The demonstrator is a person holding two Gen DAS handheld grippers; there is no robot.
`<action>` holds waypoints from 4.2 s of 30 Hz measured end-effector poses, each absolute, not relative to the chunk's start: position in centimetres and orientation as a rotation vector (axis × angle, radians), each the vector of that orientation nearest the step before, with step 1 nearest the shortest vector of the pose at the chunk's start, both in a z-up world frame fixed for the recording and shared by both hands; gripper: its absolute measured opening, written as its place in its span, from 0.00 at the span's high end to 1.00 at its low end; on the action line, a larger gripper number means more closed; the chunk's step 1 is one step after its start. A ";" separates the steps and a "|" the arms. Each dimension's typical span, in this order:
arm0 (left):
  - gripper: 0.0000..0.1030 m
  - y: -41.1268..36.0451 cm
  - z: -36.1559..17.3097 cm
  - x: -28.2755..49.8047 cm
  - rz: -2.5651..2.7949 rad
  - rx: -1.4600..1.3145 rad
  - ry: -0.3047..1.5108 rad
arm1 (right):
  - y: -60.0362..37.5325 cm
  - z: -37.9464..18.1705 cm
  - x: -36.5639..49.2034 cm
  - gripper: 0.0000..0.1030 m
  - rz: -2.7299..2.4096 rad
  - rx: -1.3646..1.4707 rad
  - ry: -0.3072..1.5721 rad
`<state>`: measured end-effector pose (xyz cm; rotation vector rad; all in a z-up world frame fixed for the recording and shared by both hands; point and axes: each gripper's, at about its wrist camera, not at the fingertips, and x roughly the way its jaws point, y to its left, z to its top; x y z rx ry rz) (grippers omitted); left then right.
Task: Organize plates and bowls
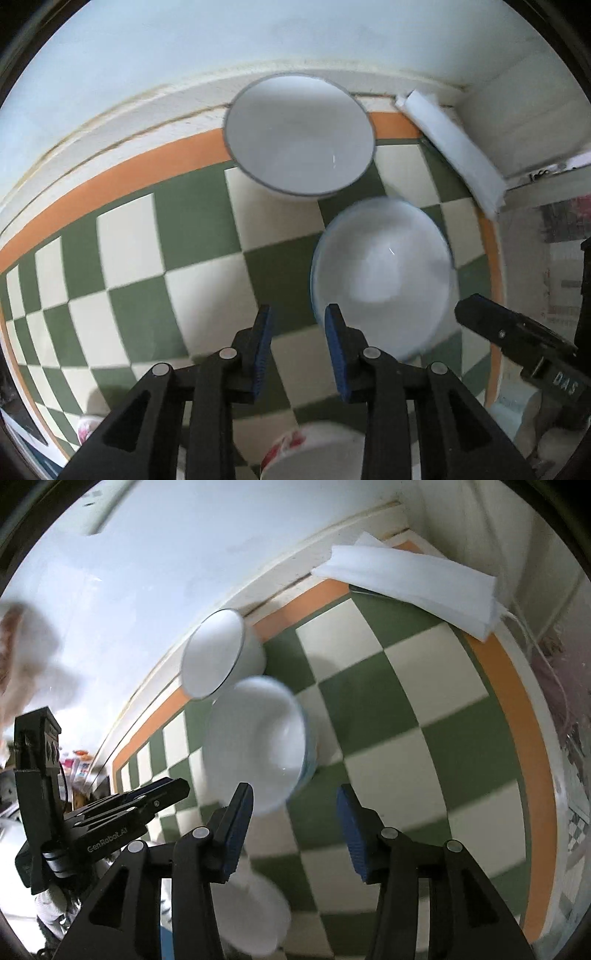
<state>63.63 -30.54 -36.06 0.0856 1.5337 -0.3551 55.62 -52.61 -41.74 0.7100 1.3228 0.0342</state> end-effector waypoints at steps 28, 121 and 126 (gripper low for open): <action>0.93 -31.9 -33.4 61.6 -0.388 0.129 1.448 | -50.1 -40.0 57.3 0.90 0.051 0.605 1.370; 0.73 -28.0 -36.8 73.4 -0.212 -0.042 1.516 | -49.4 -40.6 71.1 0.49 0.095 0.581 1.415; 0.73 -28.8 -39.4 75.0 -0.208 -0.022 1.551 | -49.3 -43.7 73.7 0.49 0.090 0.586 1.458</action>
